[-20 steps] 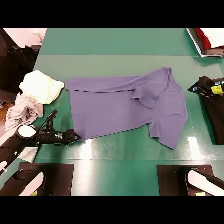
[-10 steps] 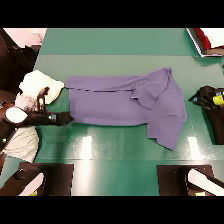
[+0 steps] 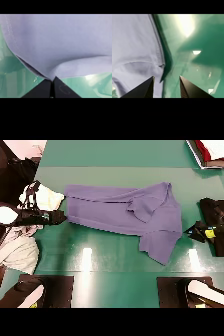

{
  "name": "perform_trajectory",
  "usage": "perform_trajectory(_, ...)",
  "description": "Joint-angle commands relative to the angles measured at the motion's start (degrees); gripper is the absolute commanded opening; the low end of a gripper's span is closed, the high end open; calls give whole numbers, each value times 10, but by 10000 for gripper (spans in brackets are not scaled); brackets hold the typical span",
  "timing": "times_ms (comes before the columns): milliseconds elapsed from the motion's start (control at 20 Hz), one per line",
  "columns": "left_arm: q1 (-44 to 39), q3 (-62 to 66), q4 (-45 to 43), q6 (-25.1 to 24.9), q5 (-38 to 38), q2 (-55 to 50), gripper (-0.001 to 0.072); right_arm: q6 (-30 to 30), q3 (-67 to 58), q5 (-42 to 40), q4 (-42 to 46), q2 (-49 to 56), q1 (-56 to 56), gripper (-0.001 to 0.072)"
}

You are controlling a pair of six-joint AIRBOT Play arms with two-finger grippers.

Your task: Fold the shirts.

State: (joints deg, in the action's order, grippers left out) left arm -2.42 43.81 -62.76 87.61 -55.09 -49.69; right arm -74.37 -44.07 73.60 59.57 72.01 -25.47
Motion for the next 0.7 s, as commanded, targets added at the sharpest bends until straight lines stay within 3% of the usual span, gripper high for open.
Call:
perform_trajectory(0,0,3,2,7,-2,-8,25,9,10,-2,-14,38,28,378)
perform_trajectory(200,0,3,7,7,-7,-8,25,15,3,-32,-46,42,58,369)
perform_trajectory(300,0,3,19,7,-9,-8,25,16,-13,-31,-45,41,66,246)
perform_trajectory(400,0,3,51,6,-9,-8,25,16,-38,-20,-55,40,66,17)
perform_trajectory(650,34,101,102,5,-9,-8,25,15,-192,38,-182,32,65,16)
